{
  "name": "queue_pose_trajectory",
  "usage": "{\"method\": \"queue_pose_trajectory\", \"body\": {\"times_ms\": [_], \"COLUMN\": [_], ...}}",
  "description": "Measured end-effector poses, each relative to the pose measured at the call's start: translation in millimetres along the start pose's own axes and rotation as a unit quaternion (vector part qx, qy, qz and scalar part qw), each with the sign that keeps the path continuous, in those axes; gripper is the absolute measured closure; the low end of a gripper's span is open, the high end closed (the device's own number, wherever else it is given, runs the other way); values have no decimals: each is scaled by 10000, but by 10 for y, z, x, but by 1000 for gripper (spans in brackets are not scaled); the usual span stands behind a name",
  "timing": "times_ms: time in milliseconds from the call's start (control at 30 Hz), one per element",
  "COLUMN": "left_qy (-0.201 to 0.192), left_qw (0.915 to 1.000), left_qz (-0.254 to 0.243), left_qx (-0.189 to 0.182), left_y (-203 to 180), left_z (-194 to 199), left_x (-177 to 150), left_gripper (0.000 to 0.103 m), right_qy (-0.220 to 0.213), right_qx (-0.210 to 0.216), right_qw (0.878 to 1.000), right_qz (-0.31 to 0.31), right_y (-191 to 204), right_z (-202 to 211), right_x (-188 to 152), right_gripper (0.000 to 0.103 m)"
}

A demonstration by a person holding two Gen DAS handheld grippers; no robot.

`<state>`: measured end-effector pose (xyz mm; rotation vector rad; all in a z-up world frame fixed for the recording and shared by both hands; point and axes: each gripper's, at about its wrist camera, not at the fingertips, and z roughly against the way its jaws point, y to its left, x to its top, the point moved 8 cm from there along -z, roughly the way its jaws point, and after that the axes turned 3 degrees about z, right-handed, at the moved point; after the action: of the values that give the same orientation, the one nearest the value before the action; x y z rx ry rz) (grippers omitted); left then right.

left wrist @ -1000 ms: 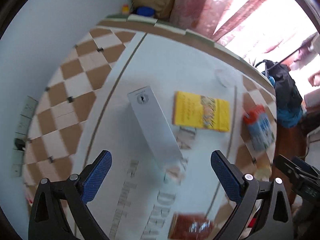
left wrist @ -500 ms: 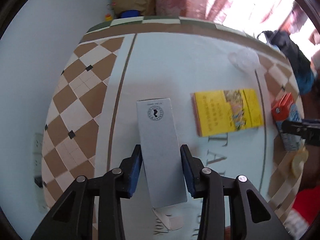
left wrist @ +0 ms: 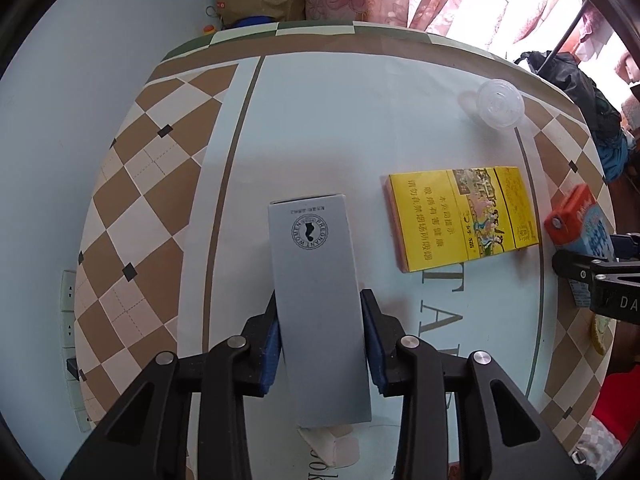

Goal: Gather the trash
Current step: 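Carry the grey box and milk carton with both tools over the bin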

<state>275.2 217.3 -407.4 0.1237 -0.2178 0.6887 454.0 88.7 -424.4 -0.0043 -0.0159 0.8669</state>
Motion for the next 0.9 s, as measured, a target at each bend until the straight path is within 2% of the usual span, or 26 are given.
{"method": "queue_pose_trajectory", "body": {"times_ms": [100, 233, 500, 700, 900], "left_qy": [-103, -392, -1185, -1726, -2034], "left_qw": [9999, 9992, 9928, 9830, 9694], "left_qz": [-13, -35, -110, -438, -980], "left_qx": [15, 66, -152, -459, -963], "left_y": [-55, -61, -233, -597, -1330], "left_z": [101, 364, 1336, 2029, 2537], "left_x": [-63, -119, -346, -508, -753], "left_gripper": [71, 71, 71, 71, 71], "right_qy": [-97, -388, -1480, -2114, -2559], "right_qx": [-35, 127, 657, 975, 943], "right_qw": [9999, 9990, 9849, 9662, 9476], "right_qz": [-14, -164, -609, -1111, -1662], "right_y": [93, 174, 259, -73, -709], "right_z": [64, 251, 1108, 1728, 2214], "right_x": [-50, -178, -758, -1339, -2097], "right_gripper": [42, 43, 43, 44, 44]}}
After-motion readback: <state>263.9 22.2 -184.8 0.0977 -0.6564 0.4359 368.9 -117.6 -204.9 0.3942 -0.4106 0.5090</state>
